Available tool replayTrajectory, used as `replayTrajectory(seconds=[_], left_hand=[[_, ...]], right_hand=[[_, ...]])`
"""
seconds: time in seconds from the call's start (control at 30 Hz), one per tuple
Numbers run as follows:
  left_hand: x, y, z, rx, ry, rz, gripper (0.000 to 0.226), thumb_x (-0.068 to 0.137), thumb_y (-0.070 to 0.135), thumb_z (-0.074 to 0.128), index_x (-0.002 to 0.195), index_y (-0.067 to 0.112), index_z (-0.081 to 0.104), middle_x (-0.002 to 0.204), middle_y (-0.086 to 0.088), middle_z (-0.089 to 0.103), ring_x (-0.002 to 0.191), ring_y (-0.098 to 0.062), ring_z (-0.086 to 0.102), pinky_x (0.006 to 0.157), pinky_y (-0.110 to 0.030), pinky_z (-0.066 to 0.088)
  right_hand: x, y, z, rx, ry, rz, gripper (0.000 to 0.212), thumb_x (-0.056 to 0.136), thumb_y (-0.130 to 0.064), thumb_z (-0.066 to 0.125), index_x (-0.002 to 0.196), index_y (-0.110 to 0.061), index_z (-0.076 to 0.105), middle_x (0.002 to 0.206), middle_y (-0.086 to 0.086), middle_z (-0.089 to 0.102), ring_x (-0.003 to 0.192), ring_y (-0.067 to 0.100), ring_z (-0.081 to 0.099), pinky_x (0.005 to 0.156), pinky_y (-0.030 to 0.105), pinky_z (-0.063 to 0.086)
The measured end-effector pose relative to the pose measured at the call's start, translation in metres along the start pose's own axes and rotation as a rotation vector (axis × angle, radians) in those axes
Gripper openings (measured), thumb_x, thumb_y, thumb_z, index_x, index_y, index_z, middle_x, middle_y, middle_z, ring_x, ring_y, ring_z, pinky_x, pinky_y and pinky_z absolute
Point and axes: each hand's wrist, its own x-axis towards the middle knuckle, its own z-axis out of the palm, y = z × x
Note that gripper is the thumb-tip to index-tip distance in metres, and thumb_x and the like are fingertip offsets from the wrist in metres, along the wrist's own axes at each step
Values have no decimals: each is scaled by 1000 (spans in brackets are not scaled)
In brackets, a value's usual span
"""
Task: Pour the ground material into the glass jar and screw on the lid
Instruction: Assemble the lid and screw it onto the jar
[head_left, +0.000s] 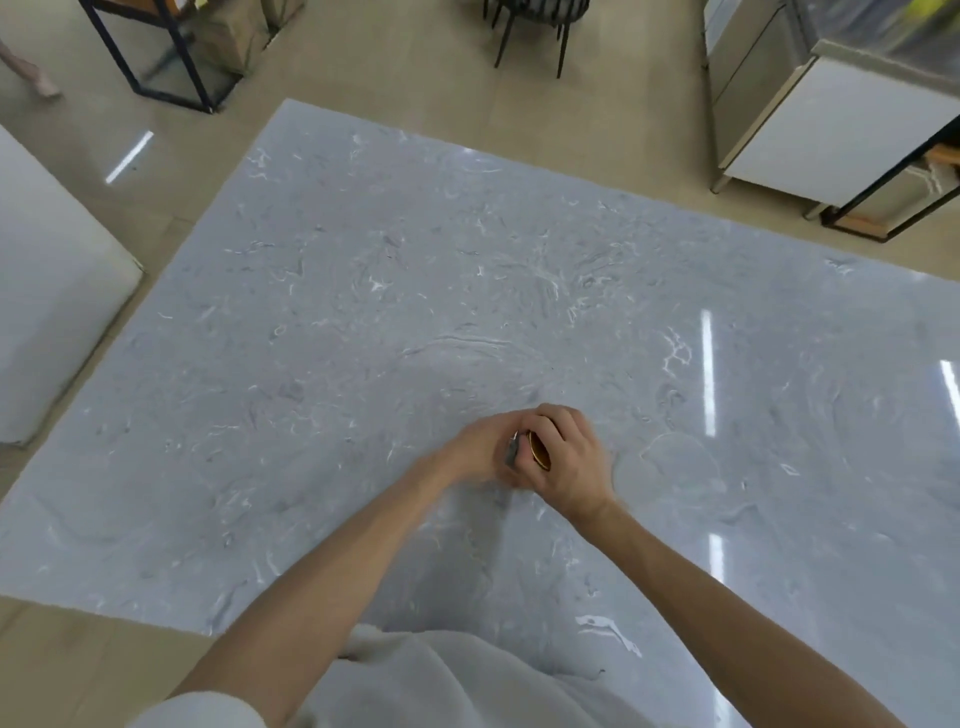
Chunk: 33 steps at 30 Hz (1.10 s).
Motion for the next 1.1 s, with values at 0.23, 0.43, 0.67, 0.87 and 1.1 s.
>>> replayTrajectory(seconds=[0.23,0.43,0.67,0.87,1.1], left_hand=[[24,4,-17,152,-296,-10,52,60,43,78,108,42,58,105,9,72,95,-16,69,81,-34,57],[35,-7,-23,183,-397,-21,86,62,48,90,132,53,41,117,31,57,109,-1,57,90,-20,45],[28,-7,-26,72,-368,-33,74,64,33,91,106,69,42,98,40,57,92,16,57,78,-14,41],[27,-1,-21,84,-323,7,63,68,23,87,123,32,56,114,7,68,102,-16,66,90,-39,56],[19,-1,-21,2,-296,-46,61,68,20,88,116,38,56,100,22,65,96,-8,65,81,-22,52]], right_hand=[[19,24,-36,63,-247,-457,14,86,-20,70,91,-8,74,105,13,71,92,30,67,82,40,55],[37,44,-54,32,-252,-398,22,90,-22,66,105,-7,72,106,13,67,97,29,63,88,37,52],[12,27,-29,110,-260,-244,20,87,-23,68,100,-7,72,109,10,69,98,27,64,87,39,52],[6,23,-17,36,-193,-319,15,87,-22,69,93,-10,73,110,9,70,98,28,65,86,37,51],[8,23,-14,170,-161,-239,10,78,-11,76,87,-7,73,103,8,72,93,27,65,84,38,52]])
